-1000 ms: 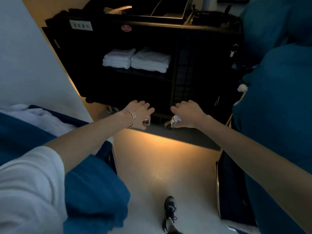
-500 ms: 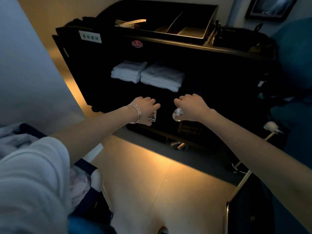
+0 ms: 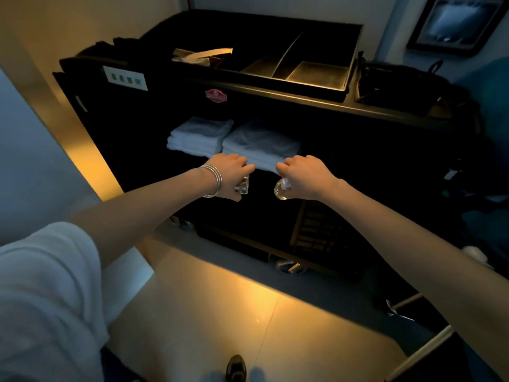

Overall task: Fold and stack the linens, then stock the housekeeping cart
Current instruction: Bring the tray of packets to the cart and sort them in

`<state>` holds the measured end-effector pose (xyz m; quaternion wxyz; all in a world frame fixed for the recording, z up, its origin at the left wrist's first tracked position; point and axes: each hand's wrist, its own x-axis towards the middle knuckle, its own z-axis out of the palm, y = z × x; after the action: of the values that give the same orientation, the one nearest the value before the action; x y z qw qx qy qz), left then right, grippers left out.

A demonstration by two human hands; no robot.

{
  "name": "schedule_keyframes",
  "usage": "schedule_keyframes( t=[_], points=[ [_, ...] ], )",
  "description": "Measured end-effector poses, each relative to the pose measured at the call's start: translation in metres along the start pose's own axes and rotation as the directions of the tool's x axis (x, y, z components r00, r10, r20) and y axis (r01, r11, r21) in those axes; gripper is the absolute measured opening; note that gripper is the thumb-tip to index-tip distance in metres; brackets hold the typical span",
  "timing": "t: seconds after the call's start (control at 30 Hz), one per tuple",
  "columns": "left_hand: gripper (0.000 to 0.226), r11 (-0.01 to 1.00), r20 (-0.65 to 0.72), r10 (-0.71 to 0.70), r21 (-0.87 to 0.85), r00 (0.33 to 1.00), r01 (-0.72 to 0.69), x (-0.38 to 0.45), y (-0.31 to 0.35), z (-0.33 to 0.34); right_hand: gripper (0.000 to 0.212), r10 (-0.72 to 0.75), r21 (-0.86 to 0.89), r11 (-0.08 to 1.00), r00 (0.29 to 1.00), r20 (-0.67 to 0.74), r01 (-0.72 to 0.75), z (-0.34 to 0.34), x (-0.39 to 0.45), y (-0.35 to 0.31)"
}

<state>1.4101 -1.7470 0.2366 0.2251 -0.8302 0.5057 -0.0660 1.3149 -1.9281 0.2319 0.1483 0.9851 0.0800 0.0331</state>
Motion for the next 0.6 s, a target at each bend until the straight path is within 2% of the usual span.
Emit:
schedule_keyframes(
  t=[0.2, 0.3, 0.6],
  points=[
    [0.063, 1.0, -0.033, 0.003, 0.026, 0.999, -0.002, 0.053, -0.063, 0.003, 0.032, 0.082, 0.005, 0.997, 0.995, -0.057, -0.082, -0.005, 0.066, 0.029],
    [0.064, 1.0, -0.06, -0.01, -0.015, 0.998, 0.009, 0.076, -0.094, 0.001, 0.034, 0.112, 0.034, 0.993, 0.991, -0.067, -0.11, -0.012, 0.097, 0.044],
    [0.06, 0.997, -0.123, -0.069, -0.027, 0.99, 0.066, 0.135, -0.168, 0.002, 0.04, 0.072, 0.107, 0.993, 0.987, -0.144, -0.057, -0.02, 0.187, 0.093]
  ],
)
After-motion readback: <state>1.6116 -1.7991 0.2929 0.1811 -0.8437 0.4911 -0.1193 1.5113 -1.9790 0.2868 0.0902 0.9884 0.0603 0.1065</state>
